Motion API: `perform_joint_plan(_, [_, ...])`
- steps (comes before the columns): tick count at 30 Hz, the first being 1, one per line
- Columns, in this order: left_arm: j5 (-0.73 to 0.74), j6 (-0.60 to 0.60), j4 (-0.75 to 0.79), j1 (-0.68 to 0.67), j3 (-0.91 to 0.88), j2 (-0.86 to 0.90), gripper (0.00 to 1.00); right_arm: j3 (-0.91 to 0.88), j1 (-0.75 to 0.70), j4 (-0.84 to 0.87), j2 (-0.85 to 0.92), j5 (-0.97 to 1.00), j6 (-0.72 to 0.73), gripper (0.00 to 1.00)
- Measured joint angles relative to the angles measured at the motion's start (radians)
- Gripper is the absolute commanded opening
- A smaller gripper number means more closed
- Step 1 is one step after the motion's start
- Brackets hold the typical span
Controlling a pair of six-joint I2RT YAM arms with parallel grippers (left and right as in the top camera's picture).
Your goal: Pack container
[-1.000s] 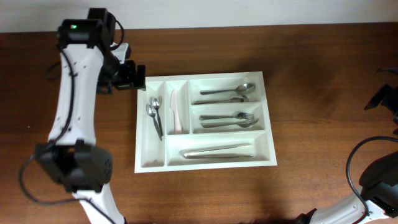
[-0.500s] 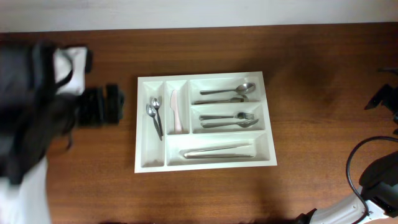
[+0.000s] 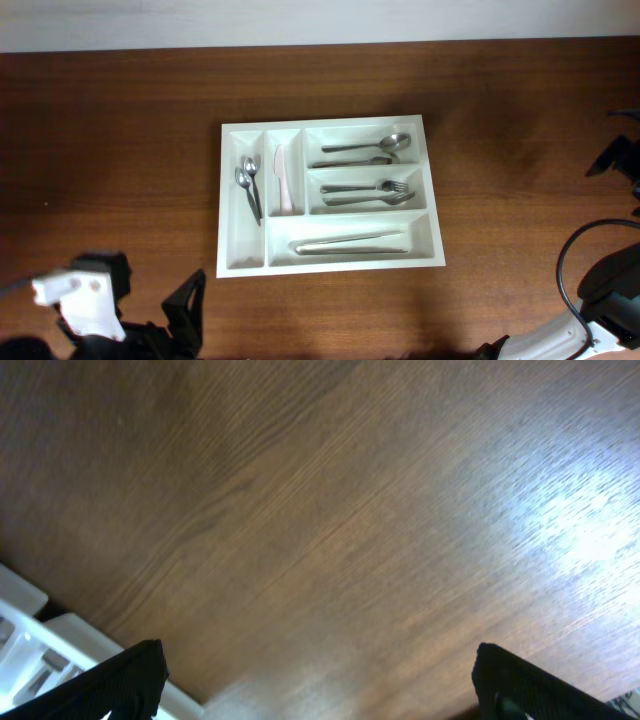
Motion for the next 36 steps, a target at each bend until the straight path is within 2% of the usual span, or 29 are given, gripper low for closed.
perform_joint_plan(5, [0.037,-0.148,0.173,0.000,-0.369,-0.177,0.99,-0.001,0.000,0.002,0.000,-0.001,0.000,0.99])
perform_joint_plan(9, [0.044,-0.333,0.271,0.000,-0.602,-0.169,0.99,-0.001,0.000,0.002,0.000,-0.001,0.001,0.99])
perform_joint_plan(12, [0.064,-0.438,0.271,0.000,-0.693,-0.152,0.99,-0.001,0.000,0.002,0.000,-0.001,0.000,0.99])
perform_joint_plan(19, [0.045,-0.514,0.234,0.000,-0.711,-0.153,0.99,-0.001,0.000,0.002,0.000,-0.001,0.001,0.99])
perform_joint_plan(23, [-0.036,-0.522,0.233,0.000,-0.725,-0.153,0.99,-0.001,0.000,0.002,0.000,-0.001,0.001,0.99])
perform_joint_plan(26, [-0.109,-0.501,0.286,0.000,-0.752,-0.154,0.99,-0.001,0.000,0.002,0.000,-0.001,0.001,0.99])
perform_joint_plan(30, [-0.149,-0.384,0.440,0.000,-0.792,-0.154,0.99,-0.001,0.000,0.002,0.000,-0.001,0.000,0.99])
perform_joint_plan(36, [-0.152,-0.214,0.591,0.000,-0.846,-0.154,0.99,-0.001,0.000,0.002,0.000,-0.001,0.001,0.99])
